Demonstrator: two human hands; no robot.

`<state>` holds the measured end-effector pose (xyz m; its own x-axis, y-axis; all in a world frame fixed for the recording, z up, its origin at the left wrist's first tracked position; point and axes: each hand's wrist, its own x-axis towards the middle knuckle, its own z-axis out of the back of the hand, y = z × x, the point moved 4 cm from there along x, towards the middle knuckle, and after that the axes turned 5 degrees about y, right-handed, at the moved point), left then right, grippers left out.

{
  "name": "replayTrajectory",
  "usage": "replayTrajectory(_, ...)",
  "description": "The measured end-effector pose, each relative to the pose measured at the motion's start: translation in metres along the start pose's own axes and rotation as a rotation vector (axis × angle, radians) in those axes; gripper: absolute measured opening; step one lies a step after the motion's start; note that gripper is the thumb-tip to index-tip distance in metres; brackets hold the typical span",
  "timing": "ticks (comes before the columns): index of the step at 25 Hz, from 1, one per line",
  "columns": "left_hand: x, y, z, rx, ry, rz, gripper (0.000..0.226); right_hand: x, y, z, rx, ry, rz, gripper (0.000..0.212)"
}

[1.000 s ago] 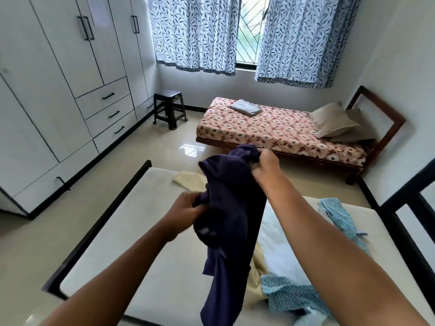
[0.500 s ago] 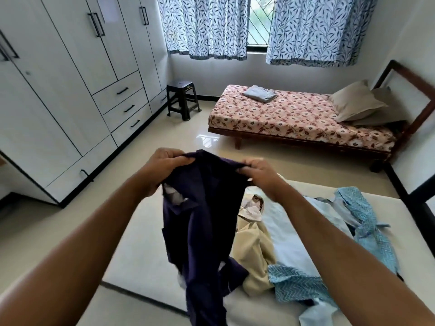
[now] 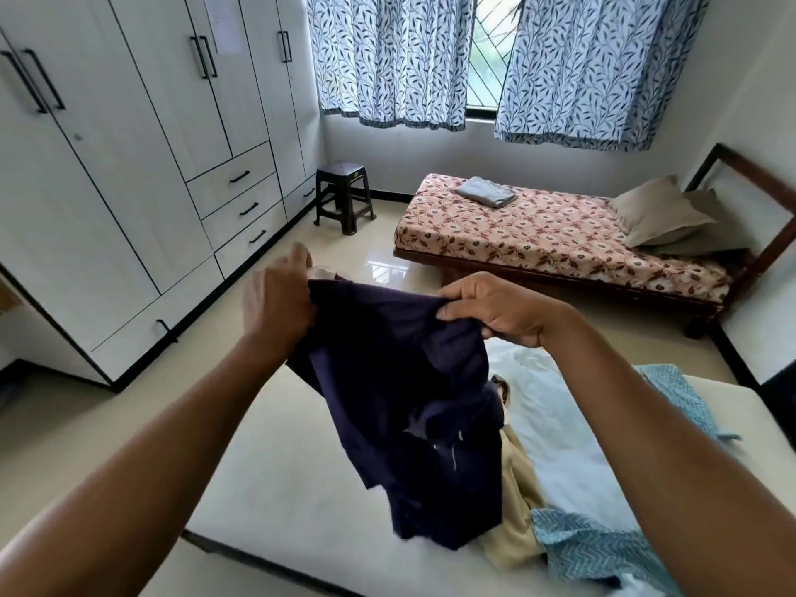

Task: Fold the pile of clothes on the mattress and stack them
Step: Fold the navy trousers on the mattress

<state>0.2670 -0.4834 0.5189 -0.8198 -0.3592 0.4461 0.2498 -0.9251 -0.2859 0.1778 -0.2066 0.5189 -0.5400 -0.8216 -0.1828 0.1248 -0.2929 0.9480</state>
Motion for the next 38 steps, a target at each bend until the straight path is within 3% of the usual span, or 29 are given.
replayTrajectory(2, 0.008, 0.015, -0.019, -0.045, 0.137, 0.059, 0.018, 0.010, 0.005, -0.004, -0.094, -0.098, 0.000, 0.019)
replayTrajectory(6, 0.011, 0.023, -0.041, -0.378, 0.474, -0.061, 0.021, -0.003, 0.023, 0.014, -0.249, -0.367, 0.074, 0.021)
replayTrajectory(10, 0.014, 0.001, -0.016, -1.133, 0.778, 0.062, 0.014, -0.020, 0.013, 0.020, 0.010, -0.446, 0.074, 0.021)
replayTrajectory(11, 0.011, -0.009, -0.004, -1.239, 0.878, 0.043, 0.009, -0.026, 0.011, 0.021, 0.103, -0.489, 0.088, 0.024)
replayTrajectory(13, 0.011, -0.025, 0.008, -1.270, 1.015, 0.017, 0.035, -0.038, 0.014, 0.028, 0.274, -0.508, 0.084, 0.029)
replayTrajectory(14, 0.016, -0.028, 0.003, -1.218, 0.972, 0.041, 0.038, -0.042, 0.017, 0.030, 0.321, -0.490, 0.055, 0.026)
replayTrajectory(15, 0.024, -0.026, -0.005, -1.102, 0.826, 0.075, 0.036, -0.045, 0.019, 0.031, 0.332, -0.463, 0.016, 0.020)
replayTrajectory(17, 0.030, -0.029, -0.012, -0.719, 0.386, 0.049, 0.038, -0.043, 0.021, 0.030, 0.339, -0.442, -0.007, 0.012)
replayTrajectory(18, 0.021, -0.037, -0.012, -0.621, 0.170, -0.013, 0.046, -0.040, 0.024, 0.026, 0.346, -0.438, 0.019, 0.015)
replayTrajectory(19, 0.003, -0.052, -0.014, -0.646, 0.068, -0.094, 0.054, -0.034, 0.027, 0.022, 0.352, -0.432, 0.061, 0.019)
replayTrajectory(20, -0.020, -0.072, -0.023, -0.732, 0.129, -0.185, 0.062, -0.030, 0.030, 0.018, 0.359, -0.415, 0.094, 0.022)
replayTrajectory(22, -0.062, -0.111, -0.045, -0.649, 0.422, -0.346, 0.078, -0.025, 0.031, 0.013, 0.399, -0.381, 0.111, 0.022)
replayTrajectory(24, -0.078, -0.121, -0.067, -0.499, 0.489, -0.407, 0.054, -0.023, 0.023, 0.024, 0.379, -0.400, 0.068, 0.019)
replayTrajectory(26, -0.063, -0.116, -0.069, -0.677, 0.494, -0.266, 0.022, -0.027, 0.011, 0.042, 0.262, -0.460, -0.011, 0.017)
replayTrajectory(29, -0.047, -0.118, -0.054, -0.971, 0.573, -0.076, 0.015, -0.039, -0.020, 0.073, 0.004, -0.740, -0.089, 0.014)
replayTrajectory(32, -0.034, -0.124, -0.046, -0.994, 0.496, -0.008, 0.021, -0.068, -0.051, 0.051, -0.087, -1.210, -0.082, 0.026)
replayTrajectory(33, -0.031, -0.123, -0.043, -0.987, 0.473, 0.019, 0.028, -0.076, -0.059, 0.028, -0.095, -1.280, -0.056, 0.033)
replayTrajectory(35, -0.028, -0.120, -0.039, -0.990, 0.445, 0.093, 0.042, -0.082, -0.071, -0.027, -0.048, -1.153, -0.069, 0.050)
replayTrajectory(38, -0.027, -0.120, -0.033, -1.076, 0.484, 0.179, 0.028, -0.059, -0.084, -0.083, 0.306, -0.720, -0.252, 0.059)
